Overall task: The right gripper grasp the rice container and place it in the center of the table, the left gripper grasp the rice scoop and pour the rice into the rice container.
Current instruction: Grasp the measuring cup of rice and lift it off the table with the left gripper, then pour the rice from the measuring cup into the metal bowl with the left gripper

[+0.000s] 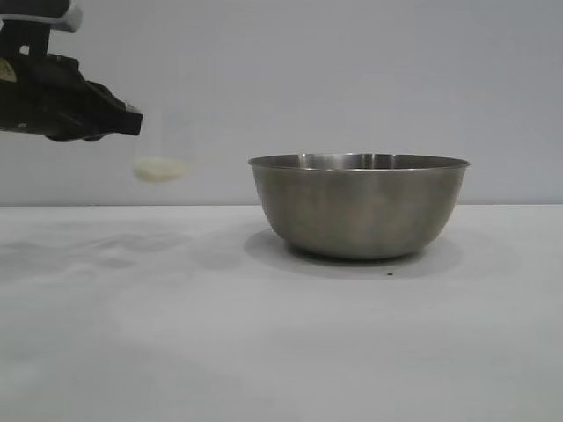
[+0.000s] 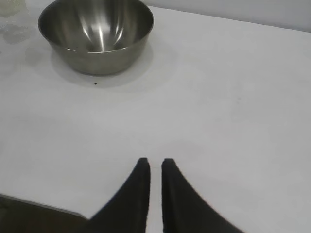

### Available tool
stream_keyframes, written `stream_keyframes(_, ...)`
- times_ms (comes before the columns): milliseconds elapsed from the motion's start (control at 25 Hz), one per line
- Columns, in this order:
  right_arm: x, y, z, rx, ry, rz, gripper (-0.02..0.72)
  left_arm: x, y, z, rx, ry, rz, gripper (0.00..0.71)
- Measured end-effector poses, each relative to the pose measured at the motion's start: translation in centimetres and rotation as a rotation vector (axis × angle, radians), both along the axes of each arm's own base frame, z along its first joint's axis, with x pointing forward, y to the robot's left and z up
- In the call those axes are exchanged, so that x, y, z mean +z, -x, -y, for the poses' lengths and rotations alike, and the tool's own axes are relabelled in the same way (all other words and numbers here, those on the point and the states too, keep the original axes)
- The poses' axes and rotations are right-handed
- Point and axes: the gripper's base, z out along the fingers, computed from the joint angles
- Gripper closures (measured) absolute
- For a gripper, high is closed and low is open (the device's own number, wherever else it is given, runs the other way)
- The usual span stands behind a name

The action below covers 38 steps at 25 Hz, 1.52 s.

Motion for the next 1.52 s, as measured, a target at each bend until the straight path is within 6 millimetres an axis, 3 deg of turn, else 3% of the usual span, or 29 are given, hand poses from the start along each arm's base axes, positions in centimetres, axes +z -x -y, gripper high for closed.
stream_keyframes(240, 0.0, 0.0, 0.0, 0.000, 0.000, 0.000, 0.648, 2.1, -1.4, 1.6, -0.069, -0.051, 0.116, 0.710)
stream_keyframes(840, 0.0, 0.0, 0.0, 0.000, 0.000, 0.000, 0.648, 5.4, -2.6, 7.9, -0.172, -0.358, 0.348, 0.710)
stream_keyframes(1240, 0.0, 0.0, 0.0, 0.000, 0.000, 0.000, 0.648, 6.3, -2.3, 11.3, -0.252, -0.625, 0.483, 0.710)
stream_keyframes(1520, 0.0, 0.0, 0.0, 0.000, 0.000, 0.000, 0.648, 5.7, -1.3, 13.4, -0.335, -0.877, 0.606, 0.710)
